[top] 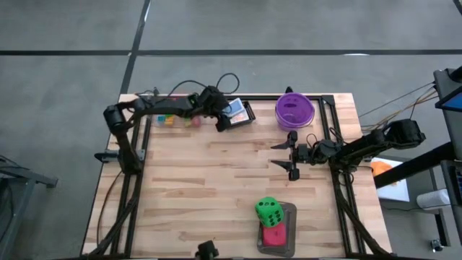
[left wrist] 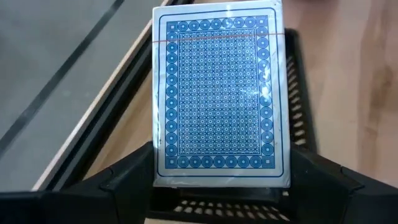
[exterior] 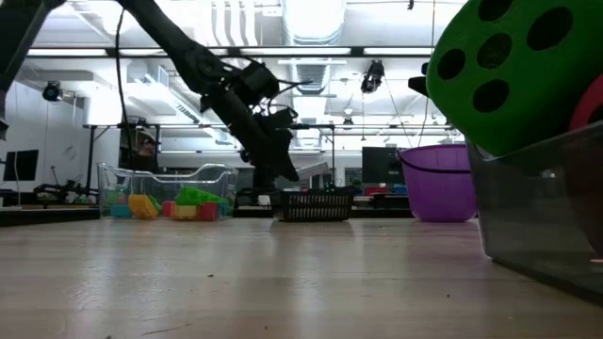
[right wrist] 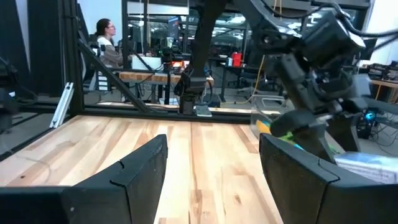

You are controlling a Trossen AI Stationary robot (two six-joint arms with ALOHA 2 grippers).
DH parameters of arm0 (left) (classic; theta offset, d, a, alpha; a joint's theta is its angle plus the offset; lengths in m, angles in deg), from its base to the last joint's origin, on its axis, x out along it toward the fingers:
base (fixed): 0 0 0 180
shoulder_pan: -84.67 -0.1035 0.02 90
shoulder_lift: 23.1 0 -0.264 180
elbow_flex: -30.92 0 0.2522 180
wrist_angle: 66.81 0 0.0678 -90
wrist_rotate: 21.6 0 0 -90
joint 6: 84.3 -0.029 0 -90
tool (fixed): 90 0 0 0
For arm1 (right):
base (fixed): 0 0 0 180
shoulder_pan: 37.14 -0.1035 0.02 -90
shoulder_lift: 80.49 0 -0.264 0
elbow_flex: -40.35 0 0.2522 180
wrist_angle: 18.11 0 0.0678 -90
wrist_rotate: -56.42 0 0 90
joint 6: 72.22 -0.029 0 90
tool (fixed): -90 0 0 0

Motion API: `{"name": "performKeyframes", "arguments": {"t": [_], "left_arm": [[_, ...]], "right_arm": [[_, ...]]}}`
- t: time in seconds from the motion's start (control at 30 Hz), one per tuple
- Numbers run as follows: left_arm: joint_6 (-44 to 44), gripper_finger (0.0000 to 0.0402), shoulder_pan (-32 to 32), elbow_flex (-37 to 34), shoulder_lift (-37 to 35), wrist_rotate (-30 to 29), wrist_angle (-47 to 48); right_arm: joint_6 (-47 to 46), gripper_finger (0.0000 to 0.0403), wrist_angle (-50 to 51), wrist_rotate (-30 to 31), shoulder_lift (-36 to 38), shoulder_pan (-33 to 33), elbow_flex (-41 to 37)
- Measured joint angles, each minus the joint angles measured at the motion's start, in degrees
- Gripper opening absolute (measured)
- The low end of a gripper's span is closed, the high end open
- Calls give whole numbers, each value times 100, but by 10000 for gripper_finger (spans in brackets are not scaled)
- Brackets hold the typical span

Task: Pick & Place Toys
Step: Put the blue deck of cards into the black basket, then return to Home Position

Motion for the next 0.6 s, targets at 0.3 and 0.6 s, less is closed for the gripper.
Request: {"name": "performKeyframes", "arguments": {"t": [0.3,0.6], "left_arm": [[-214,314,-46,216,363,132,9],[-232,379,-44,216,398,136,188]], "right_arm": [[10,252,-2,41,0,2,2],[10,252,43,41,2,2,-1]]}}
